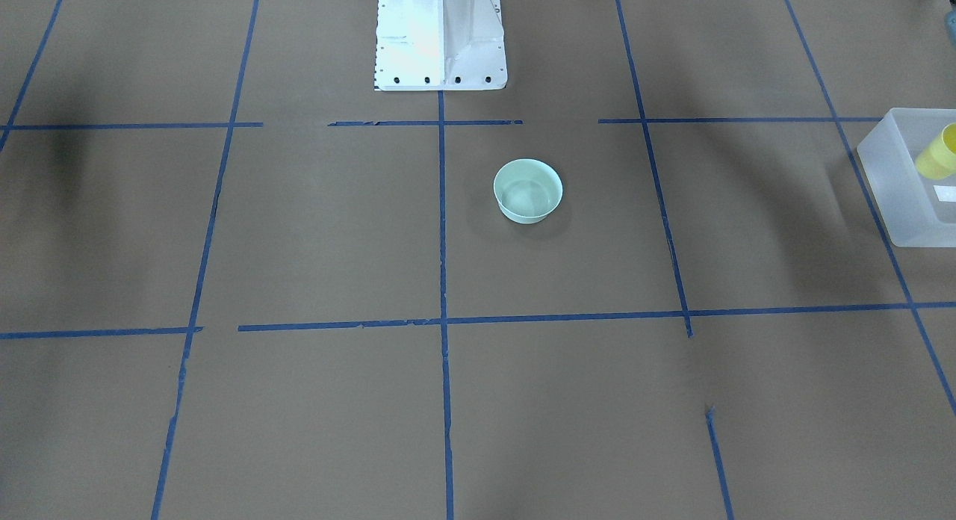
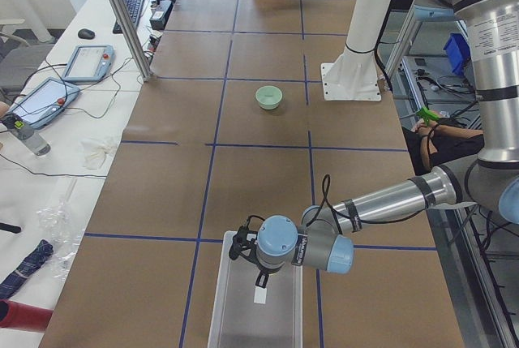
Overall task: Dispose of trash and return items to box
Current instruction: 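Drop the cup in the clear bin while the right gripper drops the cloth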
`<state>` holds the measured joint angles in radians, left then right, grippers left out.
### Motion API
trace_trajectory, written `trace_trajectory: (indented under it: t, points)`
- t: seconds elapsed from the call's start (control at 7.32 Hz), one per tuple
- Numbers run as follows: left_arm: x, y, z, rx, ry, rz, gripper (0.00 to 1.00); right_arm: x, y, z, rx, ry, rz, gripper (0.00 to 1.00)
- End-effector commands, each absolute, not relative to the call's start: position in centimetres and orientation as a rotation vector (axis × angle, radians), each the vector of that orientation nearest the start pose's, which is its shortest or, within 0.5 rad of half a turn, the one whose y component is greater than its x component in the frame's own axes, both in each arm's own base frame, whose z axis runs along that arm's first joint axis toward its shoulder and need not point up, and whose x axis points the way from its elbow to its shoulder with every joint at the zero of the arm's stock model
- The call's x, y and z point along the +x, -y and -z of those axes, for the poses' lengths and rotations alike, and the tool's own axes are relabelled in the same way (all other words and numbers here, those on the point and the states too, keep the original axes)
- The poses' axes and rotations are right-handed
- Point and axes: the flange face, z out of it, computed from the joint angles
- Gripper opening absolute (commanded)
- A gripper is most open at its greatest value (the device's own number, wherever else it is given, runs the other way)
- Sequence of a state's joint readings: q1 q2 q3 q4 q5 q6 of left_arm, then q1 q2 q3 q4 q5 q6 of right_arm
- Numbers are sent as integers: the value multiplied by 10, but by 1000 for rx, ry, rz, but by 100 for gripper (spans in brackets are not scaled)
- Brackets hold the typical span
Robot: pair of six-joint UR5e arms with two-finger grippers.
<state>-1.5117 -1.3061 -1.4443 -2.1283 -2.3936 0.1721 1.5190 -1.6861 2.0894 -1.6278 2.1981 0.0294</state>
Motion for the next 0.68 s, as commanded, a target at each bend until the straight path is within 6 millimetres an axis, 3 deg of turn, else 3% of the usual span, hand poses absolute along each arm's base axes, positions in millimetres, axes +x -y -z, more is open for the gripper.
trace_trajectory:
  t: [0.0, 0.14, 0.27, 0.41, 0.55]
  points:
    - [-33, 367, -772, 199, -827, -299, 32, 67, 431, -479, 315, 624, 127, 0]
    - [-33, 381, -765, 221, -818, -309, 74, 73, 429, -479, 319, 621, 115, 0]
    - [-32, 391, -758, 241, -814, -319, 100, 81, 428, -479, 325, 617, 106, 0]
    - [-32, 406, -735, 286, -806, -333, 100, 91, 426, -480, 317, 611, 95, 0]
    - [-39, 421, -694, 360, -791, -339, 100, 97, 426, -482, 312, 606, 105, 0]
